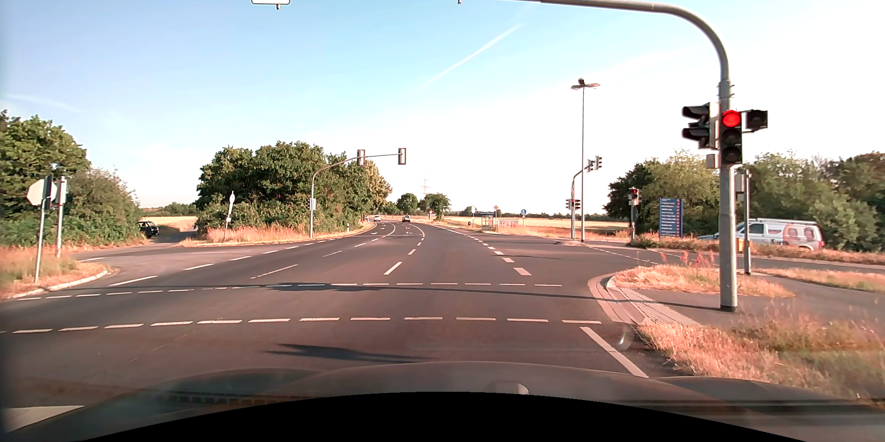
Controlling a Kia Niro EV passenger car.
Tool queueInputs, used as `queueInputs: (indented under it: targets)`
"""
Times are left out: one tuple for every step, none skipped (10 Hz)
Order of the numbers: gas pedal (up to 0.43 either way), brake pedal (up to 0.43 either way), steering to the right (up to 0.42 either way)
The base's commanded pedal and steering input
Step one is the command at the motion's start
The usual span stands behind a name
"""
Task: Follow the waypoints while adhering to traffic rules and regulations
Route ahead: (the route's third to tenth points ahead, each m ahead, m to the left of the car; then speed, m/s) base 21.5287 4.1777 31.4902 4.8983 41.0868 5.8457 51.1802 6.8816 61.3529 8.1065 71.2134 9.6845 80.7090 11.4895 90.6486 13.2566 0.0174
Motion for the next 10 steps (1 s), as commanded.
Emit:
queueInputs:
  targets:
    - [0.000, 0.262, -0.006]
    - [0.000, 0.268, -0.006]
    - [0.000, 0.268, -0.006]
    - [0.000, 0.268, -0.006]
    - [0.000, 0.268, -0.006]
    - [0.000, 0.268, -0.006]
    - [0.000, 0.268, -0.006]
    - [0.000, 0.268, -0.006]
    - [0.000, 0.268, -0.006]
    - [0.000, 0.268, -0.006]
